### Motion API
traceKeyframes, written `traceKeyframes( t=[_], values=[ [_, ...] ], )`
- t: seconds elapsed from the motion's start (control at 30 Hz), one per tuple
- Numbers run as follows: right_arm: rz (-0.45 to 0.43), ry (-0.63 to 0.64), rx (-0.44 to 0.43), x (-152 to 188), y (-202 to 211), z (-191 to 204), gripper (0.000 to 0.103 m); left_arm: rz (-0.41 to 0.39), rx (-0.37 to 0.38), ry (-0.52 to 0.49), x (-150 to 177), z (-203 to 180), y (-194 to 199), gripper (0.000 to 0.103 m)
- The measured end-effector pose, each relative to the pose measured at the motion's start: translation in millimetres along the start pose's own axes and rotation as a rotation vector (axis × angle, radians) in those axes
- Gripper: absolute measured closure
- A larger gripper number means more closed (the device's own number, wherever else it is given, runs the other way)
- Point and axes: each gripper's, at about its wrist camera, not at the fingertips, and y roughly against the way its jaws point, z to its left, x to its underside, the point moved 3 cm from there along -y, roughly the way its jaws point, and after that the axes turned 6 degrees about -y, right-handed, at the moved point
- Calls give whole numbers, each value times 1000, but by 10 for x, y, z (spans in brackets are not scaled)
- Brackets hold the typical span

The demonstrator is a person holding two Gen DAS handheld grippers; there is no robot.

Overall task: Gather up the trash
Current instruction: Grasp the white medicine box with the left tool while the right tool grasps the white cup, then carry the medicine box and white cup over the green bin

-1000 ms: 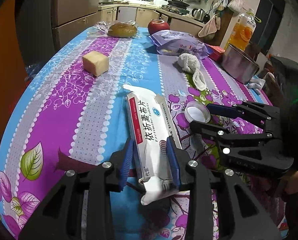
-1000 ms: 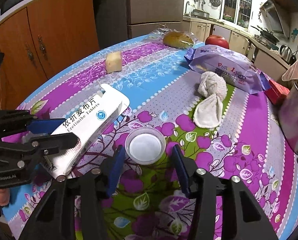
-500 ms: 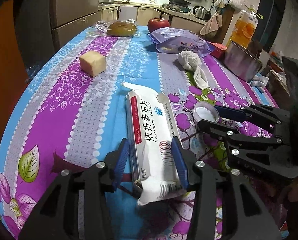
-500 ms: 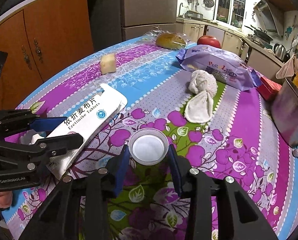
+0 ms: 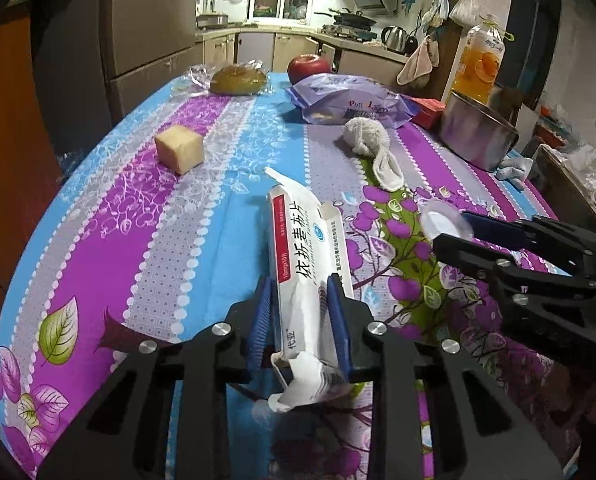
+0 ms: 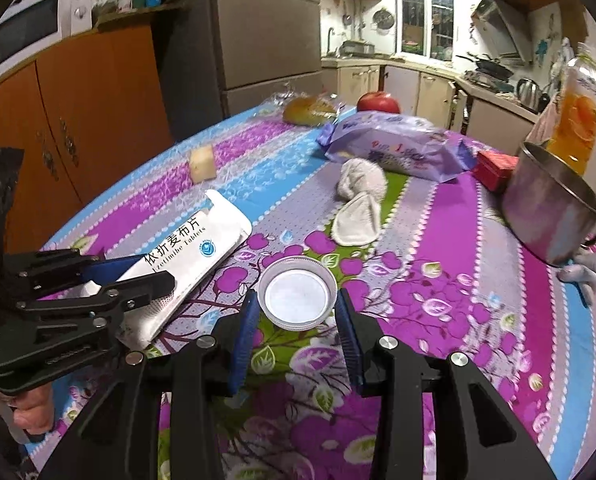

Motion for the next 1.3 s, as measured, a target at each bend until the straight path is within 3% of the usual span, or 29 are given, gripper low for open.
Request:
traceKeyframes(
  t=[0.5,1.3],
  values=[
    [-200,-139,146,242,1139,-383,63,-175,-81,-90,-145,-651,507,76],
    [-345,-250,318,876,2495,-973,63,-304,29,-189,-293,-1832,991,75]
  ],
)
